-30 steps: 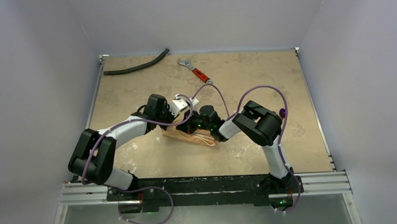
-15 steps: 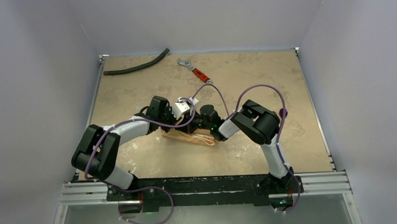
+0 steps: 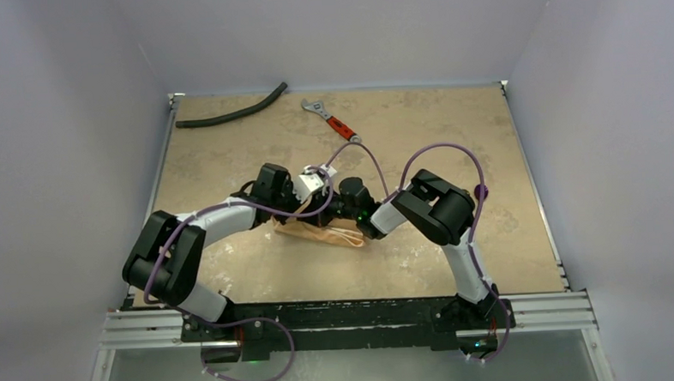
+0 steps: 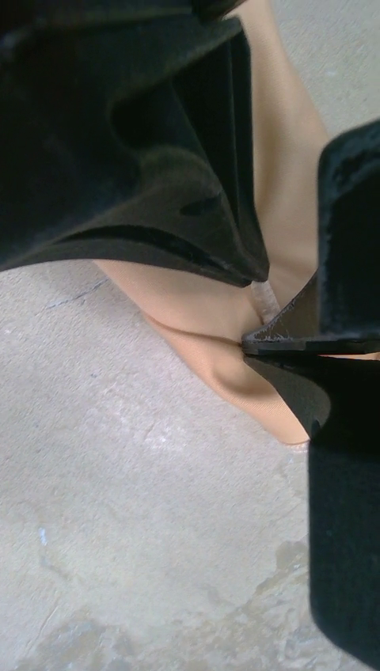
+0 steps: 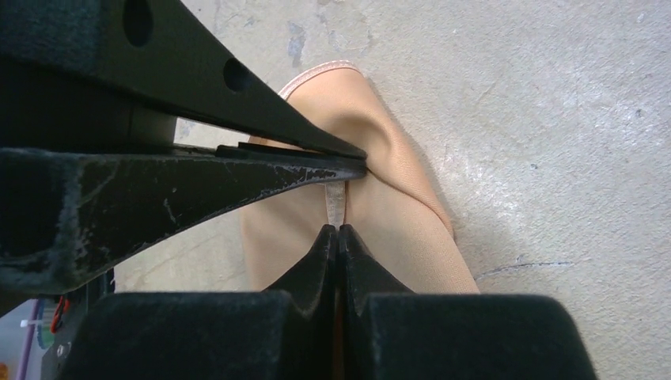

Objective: Fold the napkin into a case and place the utensils inside
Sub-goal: Grasp the top corner of the smaller rectangle folded napkin from the folded napkin.

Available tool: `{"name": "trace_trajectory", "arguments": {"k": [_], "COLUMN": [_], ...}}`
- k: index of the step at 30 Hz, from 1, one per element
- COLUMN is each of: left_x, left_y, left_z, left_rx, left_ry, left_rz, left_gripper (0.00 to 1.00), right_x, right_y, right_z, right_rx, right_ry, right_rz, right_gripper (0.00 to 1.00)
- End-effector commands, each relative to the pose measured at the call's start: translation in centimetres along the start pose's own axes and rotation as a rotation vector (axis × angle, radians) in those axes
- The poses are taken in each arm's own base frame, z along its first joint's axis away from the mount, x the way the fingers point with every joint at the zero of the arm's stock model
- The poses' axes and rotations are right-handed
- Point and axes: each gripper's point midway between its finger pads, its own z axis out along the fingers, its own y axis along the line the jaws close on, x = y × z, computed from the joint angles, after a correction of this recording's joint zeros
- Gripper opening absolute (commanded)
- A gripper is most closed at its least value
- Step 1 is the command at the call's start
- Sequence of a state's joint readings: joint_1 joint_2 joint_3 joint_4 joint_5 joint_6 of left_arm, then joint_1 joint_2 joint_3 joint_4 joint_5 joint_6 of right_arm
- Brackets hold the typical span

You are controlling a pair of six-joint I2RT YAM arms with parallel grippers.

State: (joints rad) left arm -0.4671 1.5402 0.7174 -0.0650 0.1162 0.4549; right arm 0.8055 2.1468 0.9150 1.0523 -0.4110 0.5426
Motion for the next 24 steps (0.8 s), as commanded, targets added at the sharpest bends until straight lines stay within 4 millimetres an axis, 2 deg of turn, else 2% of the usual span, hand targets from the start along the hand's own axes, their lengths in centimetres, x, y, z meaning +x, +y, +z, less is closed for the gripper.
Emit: {"name": "trace_trajectory", "arguments": {"k": [1, 6, 10, 12, 15, 16, 20, 24], "left_x": [-2.8, -3.9, -3.9, -3.5, -2.7, -2.3, -1.2, -0.7], "left_y": [-0.2, -0.6, -0.7, -0.2, 1.6, 1.8, 1.3, 1.1], "left_z": [-1.0, -2.2, -2.7, -2.7, -2.7, -2.6, -2.0, -1.2], "left_rx": [0.053, 0.101, 0.116, 0.091, -0.023, -0.037, -0.03, -0.033], "left_ry": [-0.04, -0.052, -0.054, -0.043, -0.025, -0.015, 0.001, -0.001], "left_rz": [-0.067, -0.113, -0.125, -0.117, -0.101, -0.093, -0.063, -0.032], "left_gripper": [0.0, 0.0, 0.0, 0.0, 0.01, 0.09, 0.27, 0.32], "right_x": [4.3, 3.5, 3.4, 3.4, 3.3, 3.3, 3.1, 3.3], "right_y": [-1.9, -2.0, -2.0, -1.9, -1.9, -2.0, -1.9, -1.6], "right_z": [-0.3, -0.2, -0.2, -0.3, -0.4, -0.4, -0.5, -0.5], "right_rx": [0.074, 0.089, 0.096, 0.096, 0.097, 0.097, 0.099, 0.087], "right_ry": [0.14, 0.122, 0.12, 0.119, 0.11, 0.109, 0.103, 0.1], "right_rz": [0.016, 0.0, -0.005, -0.006, -0.01, -0.006, -0.004, 0.009], "right_gripper": [0.0, 0.0, 0.0, 0.0, 0.0, 0.0, 0.0, 0.0]}}
